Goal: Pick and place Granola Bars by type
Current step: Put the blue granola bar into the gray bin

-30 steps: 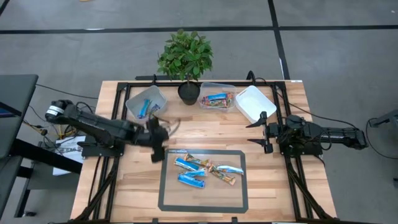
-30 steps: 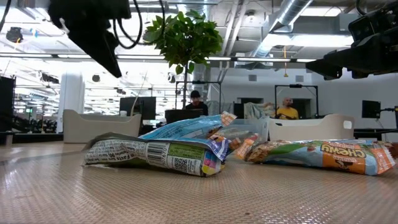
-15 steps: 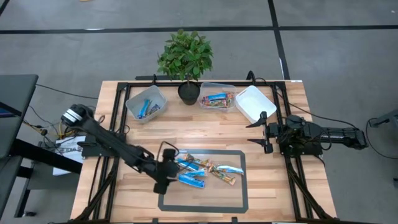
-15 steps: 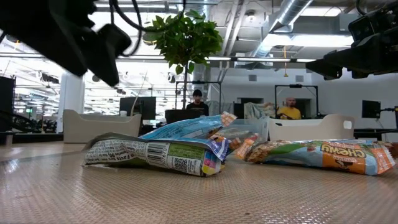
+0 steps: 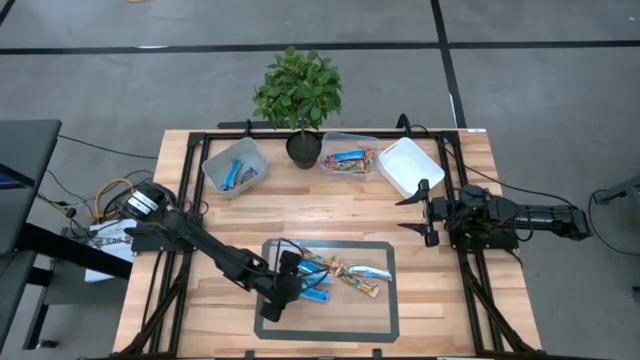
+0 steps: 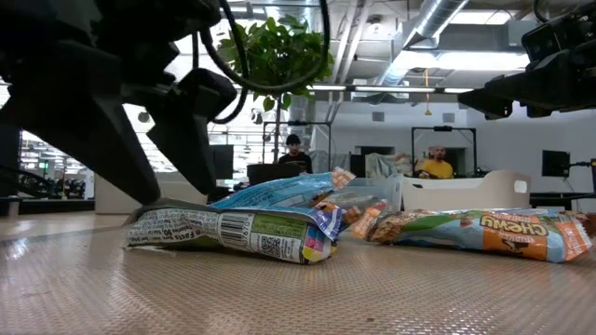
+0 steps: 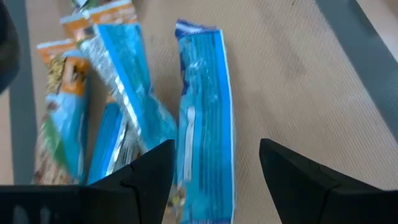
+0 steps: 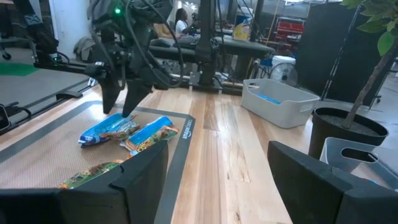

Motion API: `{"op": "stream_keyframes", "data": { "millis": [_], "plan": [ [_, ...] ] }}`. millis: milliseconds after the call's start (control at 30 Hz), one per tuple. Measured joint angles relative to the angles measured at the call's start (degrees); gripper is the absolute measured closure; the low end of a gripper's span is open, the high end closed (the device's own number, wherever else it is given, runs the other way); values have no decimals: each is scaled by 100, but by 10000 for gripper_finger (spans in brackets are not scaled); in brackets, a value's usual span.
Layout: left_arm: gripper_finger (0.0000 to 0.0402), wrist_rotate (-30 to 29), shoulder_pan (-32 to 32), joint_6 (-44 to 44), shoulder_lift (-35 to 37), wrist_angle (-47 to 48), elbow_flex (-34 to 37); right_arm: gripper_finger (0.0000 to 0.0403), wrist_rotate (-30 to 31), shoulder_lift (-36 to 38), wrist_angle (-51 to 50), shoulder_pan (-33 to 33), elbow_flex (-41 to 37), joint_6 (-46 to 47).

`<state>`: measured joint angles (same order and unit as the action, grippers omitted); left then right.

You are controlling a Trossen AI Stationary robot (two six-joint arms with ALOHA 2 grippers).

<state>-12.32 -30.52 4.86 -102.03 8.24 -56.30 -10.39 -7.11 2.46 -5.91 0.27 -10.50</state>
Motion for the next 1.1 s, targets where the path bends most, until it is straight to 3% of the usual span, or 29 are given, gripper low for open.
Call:
{"op": "stream_keyframes", "data": {
  "millis": [500, 633, 900, 1100],
  "plan": [
    [180, -60, 87, -221, -536, -311, -143, 132, 4, 0, -2, -2, 1, 0],
    [215, -103, 90, -221, -540, -286, -141, 132, 2, 0, -2, -2, 2, 0],
    [319, -102, 64, -157, -540, -287, -141, 132, 2, 0, -2, -2, 0, 0],
    [363, -74, -7, -108, -276, -290, -139, 132, 2, 0, -2, -2, 0, -1]
  ]
}}
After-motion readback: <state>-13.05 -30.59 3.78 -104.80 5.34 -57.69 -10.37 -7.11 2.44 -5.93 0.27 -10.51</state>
